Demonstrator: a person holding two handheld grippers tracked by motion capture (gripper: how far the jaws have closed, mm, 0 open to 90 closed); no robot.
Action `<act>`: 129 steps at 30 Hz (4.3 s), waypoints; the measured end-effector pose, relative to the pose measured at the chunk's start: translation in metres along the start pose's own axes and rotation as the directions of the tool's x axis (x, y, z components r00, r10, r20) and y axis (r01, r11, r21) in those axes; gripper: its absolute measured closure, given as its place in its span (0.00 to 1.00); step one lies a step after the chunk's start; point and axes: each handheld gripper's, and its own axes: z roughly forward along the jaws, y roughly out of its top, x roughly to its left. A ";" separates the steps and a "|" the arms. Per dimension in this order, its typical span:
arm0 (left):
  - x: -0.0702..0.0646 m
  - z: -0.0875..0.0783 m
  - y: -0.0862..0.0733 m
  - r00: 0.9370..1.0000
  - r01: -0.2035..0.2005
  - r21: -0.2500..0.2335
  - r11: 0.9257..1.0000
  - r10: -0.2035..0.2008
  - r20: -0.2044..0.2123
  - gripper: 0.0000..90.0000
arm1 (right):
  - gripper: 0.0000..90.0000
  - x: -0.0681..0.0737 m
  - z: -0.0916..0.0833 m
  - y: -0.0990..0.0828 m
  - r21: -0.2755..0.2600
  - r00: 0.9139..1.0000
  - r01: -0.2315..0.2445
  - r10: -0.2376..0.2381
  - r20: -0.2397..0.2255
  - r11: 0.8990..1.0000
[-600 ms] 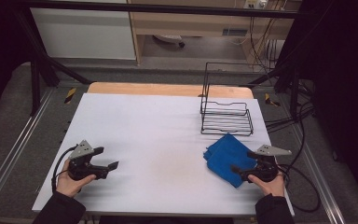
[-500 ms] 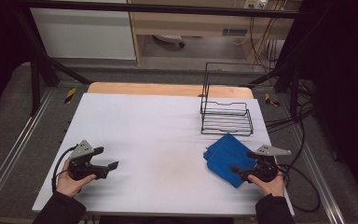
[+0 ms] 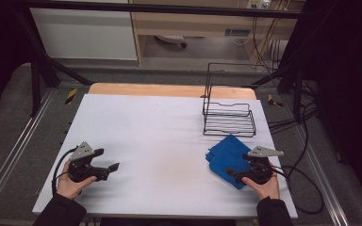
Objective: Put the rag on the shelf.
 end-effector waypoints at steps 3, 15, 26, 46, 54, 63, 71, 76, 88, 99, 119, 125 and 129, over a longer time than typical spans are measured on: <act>0.000 0.000 0.000 1.000 0.000 0.003 1.000 0.000 0.000 0.11 | 0.03 0.004 0.004 0.002 0.006 1.000 0.004 -0.004 0.003 1.000; 0.001 0.000 -0.001 1.000 0.009 0.003 1.000 -0.009 -0.008 0.11 | 0.17 0.022 0.021 0.013 0.049 0.998 0.039 -0.042 0.049 0.998; 0.002 0.000 -0.001 1.000 0.014 0.007 1.000 -0.014 -0.011 0.12 | 0.43 0.040 0.053 0.021 0.134 0.990 0.125 -0.133 0.053 0.983; 0.001 0.001 -0.001 1.000 0.024 0.012 1.000 -0.024 -0.010 0.13 | 0.69 0.030 0.071 0.024 0.178 0.982 0.120 -0.143 0.122 0.977; 0.001 0.001 -0.001 1.000 0.022 0.017 1.000 -0.022 -0.010 0.13 | 0.88 0.028 0.070 0.025 0.193 0.976 0.132 -0.162 0.148 0.972; 0.002 0.001 -0.001 1.000 0.026 0.012 1.000 -0.026 -0.013 0.14 | 0.93 0.023 0.063 0.027 0.155 0.986 0.091 -0.111 0.124 0.984; 0.002 0.000 -0.001 1.000 0.028 0.011 1.000 -0.028 -0.013 0.14 | 0.93 0.027 0.049 0.034 0.095 0.996 0.070 -0.075 0.048 0.993; 0.001 0.000 0.000 1.000 0.023 0.012 1.000 -0.023 -0.013 0.14 | 0.93 0.040 0.047 0.035 0.076 0.997 0.080 -0.079 -0.017 0.994; 0.001 0.001 -0.001 1.000 0.017 0.024 1.000 -0.016 -0.019 0.14 | 0.93 0.086 0.066 0.040 0.065 0.968 0.168 -0.152 -0.201 0.984; 0.001 0.001 0.000 1.000 0.015 0.026 1.000 -0.015 -0.023 0.14 | 0.92 0.110 0.073 0.036 0.088 0.926 0.242 -0.202 -0.318 0.966; 0.000 0.001 -0.001 1.000 0.014 0.031 0.999 -0.014 -0.023 0.14 | 0.75 0.111 0.071 0.032 0.072 0.932 0.187 -0.153 -0.329 0.980; 0.000 0.001 -0.001 1.000 0.015 0.031 0.999 -0.015 -0.022 0.14 | 0.84 0.123 0.086 0.020 0.121 0.926 0.228 -0.176 -0.334 0.966; 0.000 0.001 -0.001 1.000 0.015 0.031 0.999 -0.014 -0.022 0.14 | 0.97 0.124 0.088 0.019 0.126 0.930 0.236 -0.186 -0.316 0.964</act>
